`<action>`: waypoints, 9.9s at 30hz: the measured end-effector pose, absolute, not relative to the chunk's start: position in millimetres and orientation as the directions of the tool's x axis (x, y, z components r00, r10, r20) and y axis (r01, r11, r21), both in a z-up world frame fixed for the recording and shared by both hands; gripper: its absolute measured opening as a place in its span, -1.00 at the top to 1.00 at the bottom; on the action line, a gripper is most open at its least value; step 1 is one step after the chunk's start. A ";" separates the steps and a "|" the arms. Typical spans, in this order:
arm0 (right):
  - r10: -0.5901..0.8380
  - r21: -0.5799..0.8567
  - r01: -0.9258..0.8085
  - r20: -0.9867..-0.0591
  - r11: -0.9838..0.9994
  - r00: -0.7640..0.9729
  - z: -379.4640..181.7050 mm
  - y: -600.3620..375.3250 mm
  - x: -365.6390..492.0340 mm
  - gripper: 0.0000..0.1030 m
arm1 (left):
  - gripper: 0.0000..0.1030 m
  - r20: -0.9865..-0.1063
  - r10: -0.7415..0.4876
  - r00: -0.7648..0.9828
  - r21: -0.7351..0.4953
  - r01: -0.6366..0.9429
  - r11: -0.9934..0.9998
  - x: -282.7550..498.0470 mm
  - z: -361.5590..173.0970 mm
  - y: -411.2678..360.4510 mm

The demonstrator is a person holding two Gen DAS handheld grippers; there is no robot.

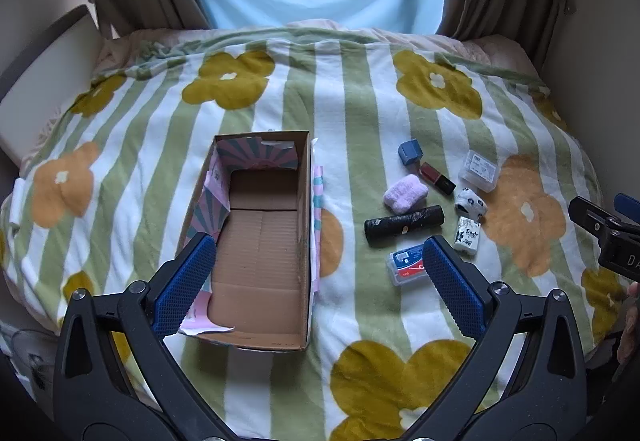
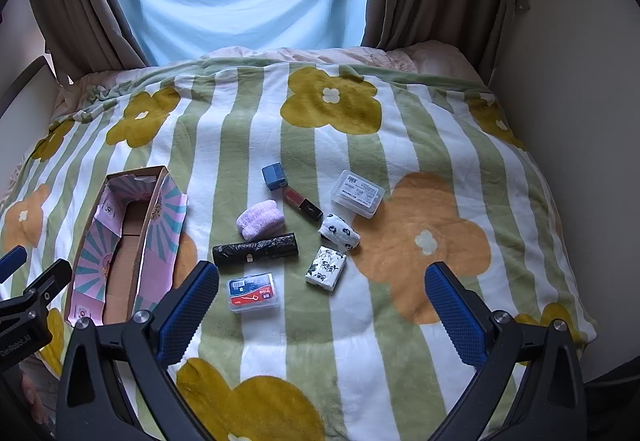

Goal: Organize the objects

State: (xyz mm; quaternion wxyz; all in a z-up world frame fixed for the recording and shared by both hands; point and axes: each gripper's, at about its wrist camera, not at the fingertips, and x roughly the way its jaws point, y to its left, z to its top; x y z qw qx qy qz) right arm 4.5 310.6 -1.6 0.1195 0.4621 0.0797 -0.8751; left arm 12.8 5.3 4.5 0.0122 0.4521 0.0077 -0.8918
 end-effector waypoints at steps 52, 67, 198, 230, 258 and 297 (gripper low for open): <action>-0.133 -0.026 0.269 -0.823 -0.963 -0.553 5.0 307.8 9.5 -0.98 | -0.99 -0.811 -0.008 -0.585 -0.014 0.033 -0.999 15.4 3.6 0.6; -0.074 -0.036 0.182 -0.822 -0.983 -0.564 14.2 298.8 13.7 -0.98 | -0.99 -0.820 0.043 -0.571 -0.047 -0.007 -0.999 -0.4 10.3 -9.1; -0.261 0.052 0.833 -0.959 -0.551 -0.113 -147.0 -44.0 -78.6 -0.72 | -0.52 -0.968 0.013 -0.250 -0.084 0.274 -0.958 -36.2 -162.0 -131.9; -0.212 0.061 0.958 -0.977 -0.281 0.000 -215.2 -91.3 -74.7 -0.99 | -1.00 -0.974 0.007 -0.225 -0.064 0.246 -0.967 -57.3 -207.6 -115.4; -0.350 0.047 0.750 -0.902 -0.660 -0.252 -25.1 102.9 -38.5 -0.99 | -0.99 -0.899 -0.005 -0.439 -0.090 0.195 -0.977 -8.5 -65.3 -83.9; -0.177 0.065 0.313 -0.921 -0.948 -0.346 -106.6 345.9 -129.4 -0.99 | -0.99 -0.922 0.171 -0.346 -0.156 -0.071 -0.985 -149.4 -115.6 108.8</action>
